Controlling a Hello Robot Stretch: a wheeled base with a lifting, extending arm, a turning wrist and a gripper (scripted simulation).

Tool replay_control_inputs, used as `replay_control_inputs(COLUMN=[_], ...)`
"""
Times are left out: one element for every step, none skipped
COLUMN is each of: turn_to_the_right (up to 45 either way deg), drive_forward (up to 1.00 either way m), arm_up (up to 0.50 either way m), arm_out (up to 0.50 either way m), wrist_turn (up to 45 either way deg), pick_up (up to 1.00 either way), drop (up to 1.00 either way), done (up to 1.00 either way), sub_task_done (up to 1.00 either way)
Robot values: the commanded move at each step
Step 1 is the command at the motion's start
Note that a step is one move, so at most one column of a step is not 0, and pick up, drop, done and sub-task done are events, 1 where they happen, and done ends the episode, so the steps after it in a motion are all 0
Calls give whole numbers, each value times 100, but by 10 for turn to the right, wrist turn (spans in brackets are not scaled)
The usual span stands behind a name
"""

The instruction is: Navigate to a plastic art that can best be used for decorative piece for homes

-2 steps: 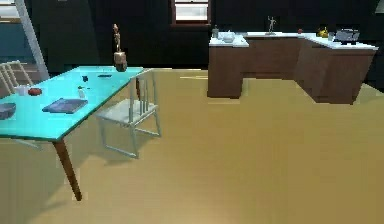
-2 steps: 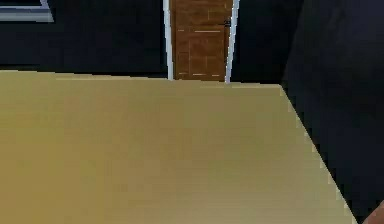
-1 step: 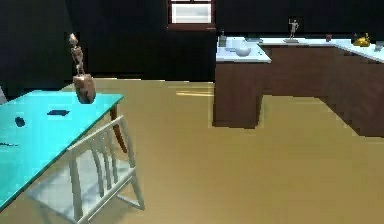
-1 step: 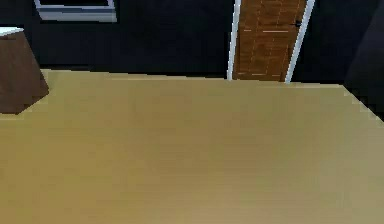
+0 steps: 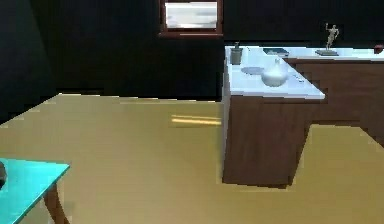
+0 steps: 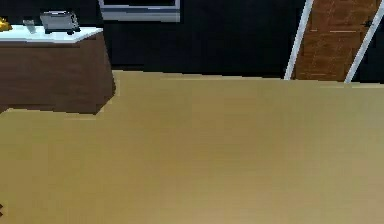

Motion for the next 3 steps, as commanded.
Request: replay_control_inputs(turn_to_the_right=[60,0,-240], drive_forward=[0,25,0], arm_up=[0,0,0], arm_out=[0,0,0], wrist_turn=[0,0,0], pick_up=[0,0,0], drop=[0,0,0], done=[0,0,0], sub_task_done=[0,0,0])
